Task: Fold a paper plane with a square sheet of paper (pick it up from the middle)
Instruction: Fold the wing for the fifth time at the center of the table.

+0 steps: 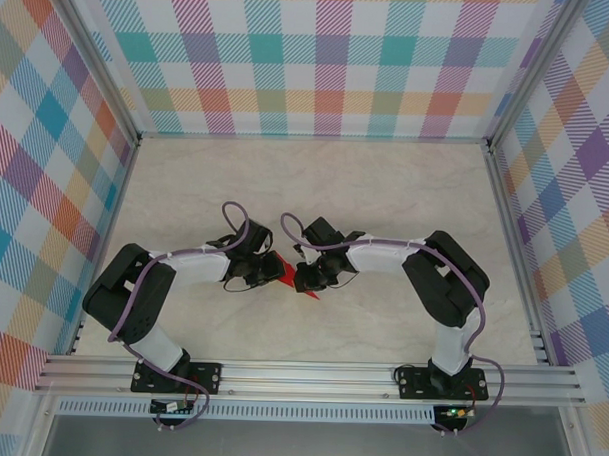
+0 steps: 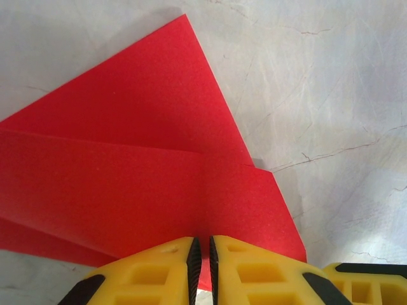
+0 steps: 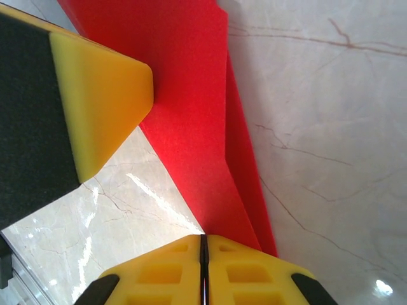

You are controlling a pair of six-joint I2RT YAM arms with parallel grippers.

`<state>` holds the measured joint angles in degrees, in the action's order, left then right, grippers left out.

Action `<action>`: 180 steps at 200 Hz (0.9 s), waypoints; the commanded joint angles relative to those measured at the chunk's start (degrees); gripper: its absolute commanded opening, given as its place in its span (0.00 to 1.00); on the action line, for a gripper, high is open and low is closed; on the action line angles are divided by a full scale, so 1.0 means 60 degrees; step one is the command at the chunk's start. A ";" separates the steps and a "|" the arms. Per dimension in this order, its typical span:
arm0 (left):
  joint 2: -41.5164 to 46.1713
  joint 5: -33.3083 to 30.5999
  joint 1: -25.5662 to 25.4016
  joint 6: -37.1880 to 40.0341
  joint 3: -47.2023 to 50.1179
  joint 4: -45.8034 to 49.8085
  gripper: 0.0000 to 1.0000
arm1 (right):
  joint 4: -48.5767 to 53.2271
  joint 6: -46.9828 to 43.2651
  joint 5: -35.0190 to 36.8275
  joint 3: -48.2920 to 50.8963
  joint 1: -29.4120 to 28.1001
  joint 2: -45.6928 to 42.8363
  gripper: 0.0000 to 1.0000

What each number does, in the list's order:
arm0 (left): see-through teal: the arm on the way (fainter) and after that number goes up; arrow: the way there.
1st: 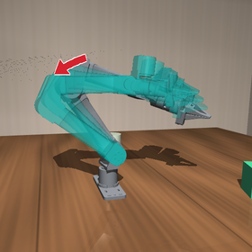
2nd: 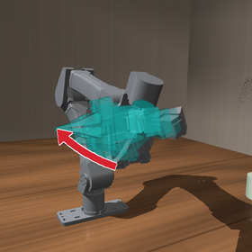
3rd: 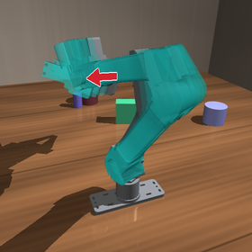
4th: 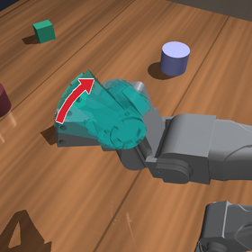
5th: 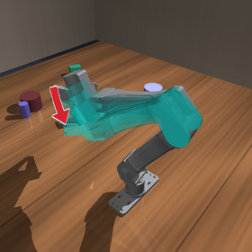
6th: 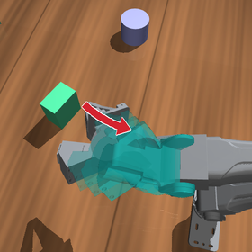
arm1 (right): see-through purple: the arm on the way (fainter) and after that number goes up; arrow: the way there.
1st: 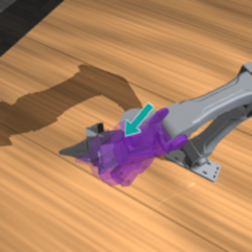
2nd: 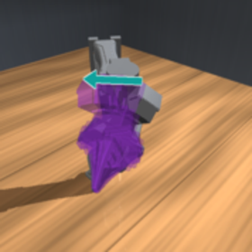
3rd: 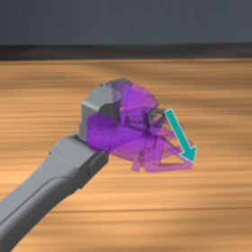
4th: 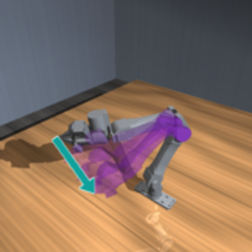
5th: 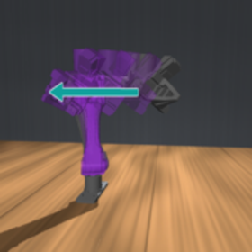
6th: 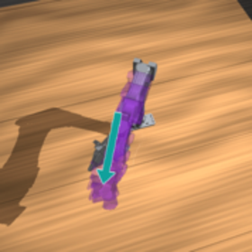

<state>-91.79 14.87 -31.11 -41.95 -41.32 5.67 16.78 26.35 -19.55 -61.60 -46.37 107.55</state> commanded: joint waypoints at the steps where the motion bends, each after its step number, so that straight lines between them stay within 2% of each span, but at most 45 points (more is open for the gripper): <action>1: -0.0379 -0.0741 -0.0015 0.0342 -0.0014 0.0769 0.17 | 0.0428 0.0003 0.0274 0.0295 0.0154 0.0189 0.09; 29: -0.0154 -0.0271 -0.0015 0.0731 -0.0132 0.0469 0.17 | 0.0406 0.0076 0.0230 0.0496 0.0239 0.0319 0.09; 58: 0.0620 0.1010 -0.0015 0.1008 0.0132 -0.0678 0.19 | 0.0384 0.0157 0.0182 0.0482 0.0243 0.0463 0.09; 74: 0.0964 0.1320 -0.0015 0.1105 0.0353 -0.1018 0.20 | 0.0383 0.0195 0.0167 0.0497 0.0243 0.0501 0.09; 127: 0.0678 0.1149 -0.0044 0.1111 0.0647 -0.0976 0.20 | 0.0340 0.0311 0.0080 0.0511 0.0243 0.0653 0.09; 180: 0.0331 0.0221 -0.0044 0.1065 0.0526 -0.0960 0.19 | 0.0376 0.0339 0.0080 0.0599 0.0239 0.0694 0.09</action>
<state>-88.73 19.51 -31.11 -36.36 -38.06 0.01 15.25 27.90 -22.37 -60.51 -45.17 108.33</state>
